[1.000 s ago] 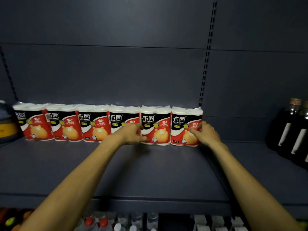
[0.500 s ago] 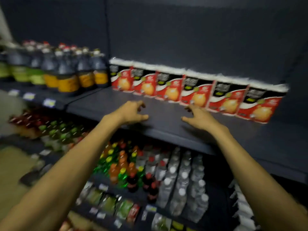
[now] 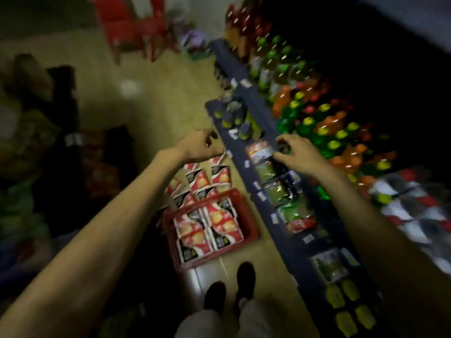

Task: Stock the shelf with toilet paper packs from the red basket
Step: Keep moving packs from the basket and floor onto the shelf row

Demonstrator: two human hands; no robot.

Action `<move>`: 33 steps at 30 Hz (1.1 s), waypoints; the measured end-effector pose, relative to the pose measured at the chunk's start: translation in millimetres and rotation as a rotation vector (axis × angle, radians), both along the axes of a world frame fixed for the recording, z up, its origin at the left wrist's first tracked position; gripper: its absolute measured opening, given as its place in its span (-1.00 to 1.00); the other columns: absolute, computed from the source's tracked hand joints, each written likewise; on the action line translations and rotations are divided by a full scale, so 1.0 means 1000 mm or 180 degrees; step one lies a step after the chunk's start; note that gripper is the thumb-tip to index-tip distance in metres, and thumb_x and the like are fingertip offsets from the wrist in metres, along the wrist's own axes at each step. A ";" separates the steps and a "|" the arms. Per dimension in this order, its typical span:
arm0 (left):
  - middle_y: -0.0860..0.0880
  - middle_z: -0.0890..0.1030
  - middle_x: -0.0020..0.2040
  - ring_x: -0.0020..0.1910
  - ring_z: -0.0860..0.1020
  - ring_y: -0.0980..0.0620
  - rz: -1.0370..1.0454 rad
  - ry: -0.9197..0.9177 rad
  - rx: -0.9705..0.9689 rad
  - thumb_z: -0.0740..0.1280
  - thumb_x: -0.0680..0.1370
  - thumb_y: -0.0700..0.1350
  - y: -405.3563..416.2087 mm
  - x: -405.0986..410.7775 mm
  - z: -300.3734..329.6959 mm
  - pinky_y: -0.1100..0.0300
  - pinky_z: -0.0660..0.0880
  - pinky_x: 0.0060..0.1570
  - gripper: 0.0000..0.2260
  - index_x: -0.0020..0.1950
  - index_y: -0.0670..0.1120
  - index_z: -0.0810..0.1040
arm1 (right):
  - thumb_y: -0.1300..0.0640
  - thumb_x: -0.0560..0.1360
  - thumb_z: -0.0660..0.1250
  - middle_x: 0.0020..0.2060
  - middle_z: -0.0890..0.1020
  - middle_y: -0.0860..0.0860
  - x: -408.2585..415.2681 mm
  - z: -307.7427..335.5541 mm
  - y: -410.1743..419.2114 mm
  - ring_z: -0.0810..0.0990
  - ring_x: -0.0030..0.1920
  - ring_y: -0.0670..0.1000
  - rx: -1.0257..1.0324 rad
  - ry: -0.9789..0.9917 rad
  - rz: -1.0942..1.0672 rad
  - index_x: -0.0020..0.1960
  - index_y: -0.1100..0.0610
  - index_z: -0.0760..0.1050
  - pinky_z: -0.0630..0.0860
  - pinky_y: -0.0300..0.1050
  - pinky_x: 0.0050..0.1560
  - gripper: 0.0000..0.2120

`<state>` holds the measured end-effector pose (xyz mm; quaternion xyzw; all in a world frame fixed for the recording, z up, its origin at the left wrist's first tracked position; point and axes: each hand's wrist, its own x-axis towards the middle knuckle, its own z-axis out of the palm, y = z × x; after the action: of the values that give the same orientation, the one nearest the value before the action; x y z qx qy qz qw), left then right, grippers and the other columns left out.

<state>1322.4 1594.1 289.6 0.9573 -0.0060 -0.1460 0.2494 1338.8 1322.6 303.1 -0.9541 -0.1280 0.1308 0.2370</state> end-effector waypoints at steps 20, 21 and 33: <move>-0.13 0.50 0.29 0.20 0.53 -0.14 0.1246 0.1868 -0.0124 0.46 0.39 0.18 0.083 -0.123 -0.518 -0.01 0.52 0.15 -0.33 0.39 -0.09 0.39 | 0.15 0.49 0.36 0.20 0.55 0.18 0.001 -0.549 0.084 0.55 0.15 0.19 -0.0396 0.1643 0.0702 0.26 0.20 0.48 0.46 -0.09 0.08 -0.65; -0.16 0.50 0.28 0.19 0.53 -0.17 0.1330 0.1853 -0.0092 0.47 0.38 0.17 0.082 -0.124 -0.533 -0.02 0.52 0.15 -0.32 0.39 -0.10 0.39 | 0.16 0.49 0.36 0.20 0.55 0.19 -0.002 -0.565 0.084 0.55 0.16 0.19 -0.0394 0.1646 0.0695 0.27 0.21 0.48 0.45 -0.09 0.10 -0.64; -0.27 0.38 0.36 0.33 0.39 -0.25 0.3307 0.2278 -0.0282 0.33 0.47 0.28 0.053 -0.187 -0.662 0.09 0.36 0.24 -0.31 0.44 -0.14 0.36 | 0.27 0.51 0.33 0.17 0.55 0.23 -0.031 -0.653 0.063 0.54 0.14 0.20 -0.0344 0.1417 0.0413 0.24 0.29 0.49 0.47 0.03 0.14 -0.69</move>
<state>1135.3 1647.1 -372.5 0.7160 0.5373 -0.3167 0.3137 1307.6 1385.4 -350.0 -0.9028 -0.1264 0.3596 0.1990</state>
